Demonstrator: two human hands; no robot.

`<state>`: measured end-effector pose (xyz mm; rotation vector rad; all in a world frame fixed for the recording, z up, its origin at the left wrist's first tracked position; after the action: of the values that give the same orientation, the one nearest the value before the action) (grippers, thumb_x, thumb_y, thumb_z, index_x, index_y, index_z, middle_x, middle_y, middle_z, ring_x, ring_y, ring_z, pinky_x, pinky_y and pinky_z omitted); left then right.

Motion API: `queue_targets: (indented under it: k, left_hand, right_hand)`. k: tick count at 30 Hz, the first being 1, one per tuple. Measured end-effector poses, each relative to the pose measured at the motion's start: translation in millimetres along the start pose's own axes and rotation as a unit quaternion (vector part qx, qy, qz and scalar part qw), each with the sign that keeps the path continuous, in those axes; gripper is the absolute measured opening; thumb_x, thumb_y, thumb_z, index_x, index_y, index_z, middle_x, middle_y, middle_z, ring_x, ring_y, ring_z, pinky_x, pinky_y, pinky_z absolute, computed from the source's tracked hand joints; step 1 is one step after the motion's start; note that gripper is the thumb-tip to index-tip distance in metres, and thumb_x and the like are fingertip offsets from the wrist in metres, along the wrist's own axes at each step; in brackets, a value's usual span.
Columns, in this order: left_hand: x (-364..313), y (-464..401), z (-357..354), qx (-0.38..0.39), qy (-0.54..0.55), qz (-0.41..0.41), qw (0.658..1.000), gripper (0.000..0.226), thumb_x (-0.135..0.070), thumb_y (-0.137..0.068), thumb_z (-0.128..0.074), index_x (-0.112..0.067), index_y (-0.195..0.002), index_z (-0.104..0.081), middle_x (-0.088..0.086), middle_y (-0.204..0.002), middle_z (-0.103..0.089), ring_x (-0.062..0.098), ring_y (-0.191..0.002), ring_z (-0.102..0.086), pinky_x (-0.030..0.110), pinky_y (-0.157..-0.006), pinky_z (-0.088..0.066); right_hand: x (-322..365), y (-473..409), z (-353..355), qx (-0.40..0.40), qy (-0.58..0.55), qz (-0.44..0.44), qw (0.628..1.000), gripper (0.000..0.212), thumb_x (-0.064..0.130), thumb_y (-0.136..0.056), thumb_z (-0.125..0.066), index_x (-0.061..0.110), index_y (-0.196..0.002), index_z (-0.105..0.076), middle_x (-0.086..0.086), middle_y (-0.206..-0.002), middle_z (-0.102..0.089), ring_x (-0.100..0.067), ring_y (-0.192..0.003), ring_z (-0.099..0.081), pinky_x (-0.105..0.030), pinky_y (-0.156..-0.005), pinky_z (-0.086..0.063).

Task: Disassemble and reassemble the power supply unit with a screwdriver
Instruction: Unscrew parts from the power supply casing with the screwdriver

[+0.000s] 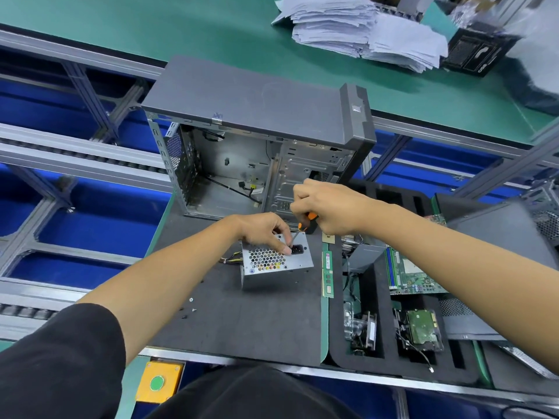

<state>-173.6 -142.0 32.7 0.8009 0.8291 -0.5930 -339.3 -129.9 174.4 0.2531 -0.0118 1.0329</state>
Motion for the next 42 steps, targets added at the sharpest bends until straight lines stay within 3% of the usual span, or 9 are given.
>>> queue_targets:
  k: [2,5,9,16,21,26,34,38,42]
  left_hand:
    - [0.1,0.5,-0.8,-0.006,-0.009,0.01,1.0,0.012,-0.038,-0.084,-0.083,-0.039,-0.086,-0.07,-0.025,-0.088,-0.069,0.006,-0.087,-0.063,0.027,-0.084,-0.047]
    - [-2.6,3.2,-3.1,-0.019,-0.023,-0.003,1.0,0.015,-0.036,-0.085,-0.082,-0.037,-0.09,-0.068,-0.027,-0.089,-0.068,-0.003,-0.081,-0.061,0.014,-0.074,-0.043]
    - [-5.7,6.1,-3.0,-0.091,-0.008,-0.045,0.995,0.007,-0.024,-0.09,-0.077,-0.022,-0.093,-0.072,0.013,-0.109,-0.069,0.024,-0.104,-0.059,0.031,-0.09,-0.049]
    - [-23.3,12.1,-2.1,-0.208,0.024,-0.056,0.976,0.007,-0.019,-0.092,-0.075,-0.021,-0.094,-0.068,-0.003,-0.093,-0.072,0.011,-0.087,-0.066,0.028,-0.08,-0.053]
    - [-71.5,-16.5,-39.1,-0.146,-0.065,-0.086,0.983,0.013,-0.023,-0.083,-0.084,-0.021,-0.092,-0.075,-0.016,-0.081,-0.071,-0.003,-0.078,-0.065,0.011,-0.069,-0.044]
    - [-109.9,-69.9,-84.8,-0.082,-0.195,-0.083,0.974,0.015,-0.034,-0.08,-0.085,-0.023,-0.087,-0.076,-0.011,-0.085,-0.074,0.005,-0.076,-0.064,0.025,-0.068,-0.049]
    - [-101.5,-142.9,-152.0,0.061,-0.281,-0.005,0.958,0.016,-0.004,-0.09,-0.07,-0.014,-0.1,-0.077,-0.001,-0.105,-0.077,0.019,-0.097,-0.07,0.03,-0.085,-0.051]
    - [-80.2,-169.5,-178.5,0.088,-0.337,0.049,0.936,0.02,-0.011,-0.087,-0.073,-0.018,-0.105,-0.075,0.001,-0.106,-0.075,0.023,-0.099,-0.069,0.027,-0.08,-0.049]
    - [-60.1,-196.8,-205.7,0.107,-0.462,0.043,0.879,0.021,-0.02,-0.095,-0.064,-0.021,-0.114,-0.073,0.003,-0.112,-0.073,0.027,-0.107,-0.065,0.033,-0.092,-0.048]
  right_hand:
    - [-2.6,2.4,1.1,-0.006,-0.003,-0.004,1.0,0.04,-0.006,-0.066,-0.055,0.032,-0.077,-0.047,0.008,-0.092,-0.045,-0.014,-0.088,-0.04,-0.021,-0.057,-0.027]
    - [-5.0,7.8,1.2,-0.01,-0.015,-0.016,1.0,0.038,-0.004,-0.066,-0.055,0.031,-0.077,-0.049,0.01,-0.091,-0.042,-0.014,-0.09,-0.041,-0.026,-0.057,-0.034]
    - [-10.6,19.1,6.9,-0.036,-0.036,-0.047,0.998,0.037,-0.003,-0.064,-0.055,0.031,-0.078,-0.052,0.013,-0.091,-0.041,-0.012,-0.088,-0.046,-0.035,-0.057,-0.043]
    - [-28.8,59.1,8.0,-0.112,-0.126,-0.141,0.976,0.038,-0.009,-0.064,-0.053,0.027,-0.076,-0.057,0.013,-0.091,-0.047,-0.012,-0.081,-0.055,-0.049,-0.063,-0.052]
    - [-45.7,111.6,-13.9,-0.144,-0.191,-0.212,0.948,0.038,-0.012,-0.063,-0.055,0.025,-0.072,-0.057,0.01,-0.088,-0.05,-0.015,-0.081,-0.056,-0.052,-0.07,-0.05]
    - [-60.8,173.1,-56.2,-0.156,-0.235,-0.269,0.921,0.038,-0.012,-0.066,-0.054,0.024,-0.077,-0.056,0.007,-0.093,-0.051,-0.022,-0.086,-0.058,-0.054,-0.071,-0.049]
    - [-75.2,227.0,-132.3,-0.091,-0.2,-0.319,0.922,0.037,-0.005,-0.072,-0.054,0.031,-0.076,-0.048,0.014,-0.091,-0.043,-0.012,-0.077,-0.048,-0.034,-0.055,-0.038]
    - [-81.1,231.4,-165.2,-0.094,-0.203,-0.336,0.915,0.033,-0.005,-0.073,-0.056,0.027,-0.079,-0.051,0.008,-0.093,-0.045,-0.019,-0.08,-0.05,-0.037,-0.056,-0.044]
    - [-84.7,232.6,-196.6,-0.094,-0.199,-0.351,0.91,0.029,-0.002,-0.072,-0.056,0.025,-0.08,-0.052,0.008,-0.089,-0.042,-0.02,-0.073,-0.045,-0.028,-0.049,-0.023]
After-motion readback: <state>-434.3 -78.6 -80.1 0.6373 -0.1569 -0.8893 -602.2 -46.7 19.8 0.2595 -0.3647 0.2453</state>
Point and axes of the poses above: each hand's wrist, its own y-axis away from the middle knuckle, its own z-axis out of the back of the hand, x = y × z, the point moved 2 cm from there along -y, towards the middle knuckle
